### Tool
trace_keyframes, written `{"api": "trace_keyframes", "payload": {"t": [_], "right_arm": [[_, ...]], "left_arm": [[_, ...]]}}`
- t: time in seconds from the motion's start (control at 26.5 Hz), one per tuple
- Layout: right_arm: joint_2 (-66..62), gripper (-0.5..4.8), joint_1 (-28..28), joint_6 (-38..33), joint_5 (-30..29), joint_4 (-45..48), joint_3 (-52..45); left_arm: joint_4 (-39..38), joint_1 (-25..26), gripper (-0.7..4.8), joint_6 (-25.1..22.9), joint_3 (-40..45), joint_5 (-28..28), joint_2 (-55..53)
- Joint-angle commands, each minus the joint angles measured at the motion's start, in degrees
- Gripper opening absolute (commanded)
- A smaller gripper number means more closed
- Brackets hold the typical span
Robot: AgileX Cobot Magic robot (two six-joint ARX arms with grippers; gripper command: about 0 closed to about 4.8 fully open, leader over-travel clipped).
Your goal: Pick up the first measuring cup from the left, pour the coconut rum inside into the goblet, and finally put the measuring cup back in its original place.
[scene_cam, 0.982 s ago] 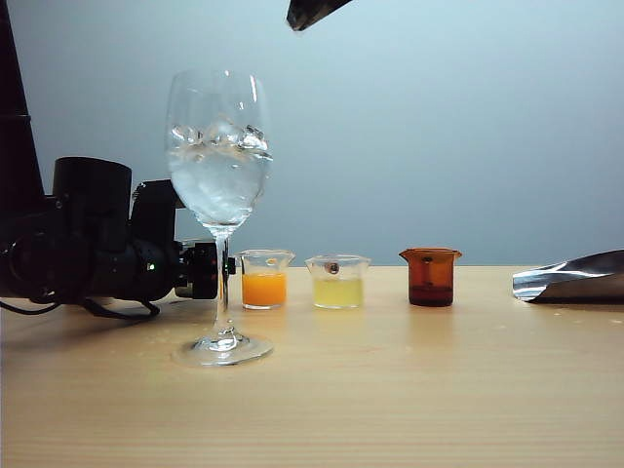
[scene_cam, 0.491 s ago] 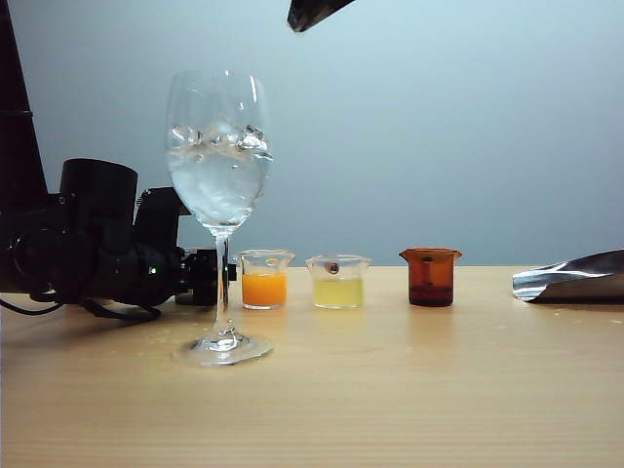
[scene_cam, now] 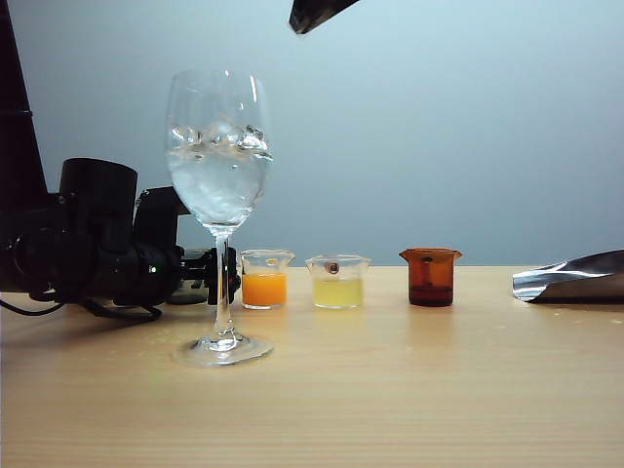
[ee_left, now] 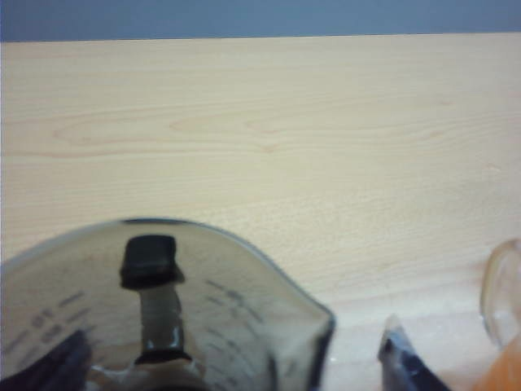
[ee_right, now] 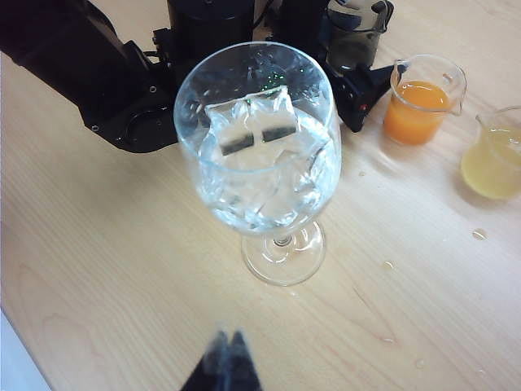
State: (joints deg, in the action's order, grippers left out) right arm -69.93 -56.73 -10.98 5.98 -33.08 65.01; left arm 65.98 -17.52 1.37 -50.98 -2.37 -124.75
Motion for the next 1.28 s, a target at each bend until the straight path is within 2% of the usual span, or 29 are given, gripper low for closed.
{"api": "trace_keyframes", "payload": {"t": [0.04, 0.45, 0.64, 1.06, 1.28], "right_arm": [[0.2, -0.09, 0.0, -0.2, -0.2, 0.1, 0.2], [0.3, -0.09, -0.1, -0.2, -0.2, -0.2, 0.2], [0.3, -0.09, -0.1, -0.2, -2.3, -0.9, 0.2], [1.4, -0.09, -0.1, -0.2, 0.6, -1.4, 0.2], [4.2, -0.09, -0.1, -0.2, 3.0, -2.3, 0.2]], "left_arm": [[0.8, -0.2, 4.50, 1.0, 0.0, -0.4, 1.7], [-6.3, -0.2, 4.50, 1.1, 0.1, -0.4, 3.8], [-10.3, -0.2, 4.49, 2.1, 0.8, -0.3, 5.9], [-11.9, -0.2, 4.49, 2.2, 9.1, 0.0, 14.6], [-13.5, -0.2, 4.48, 2.2, 15.8, 0.0, 23.4]]}}
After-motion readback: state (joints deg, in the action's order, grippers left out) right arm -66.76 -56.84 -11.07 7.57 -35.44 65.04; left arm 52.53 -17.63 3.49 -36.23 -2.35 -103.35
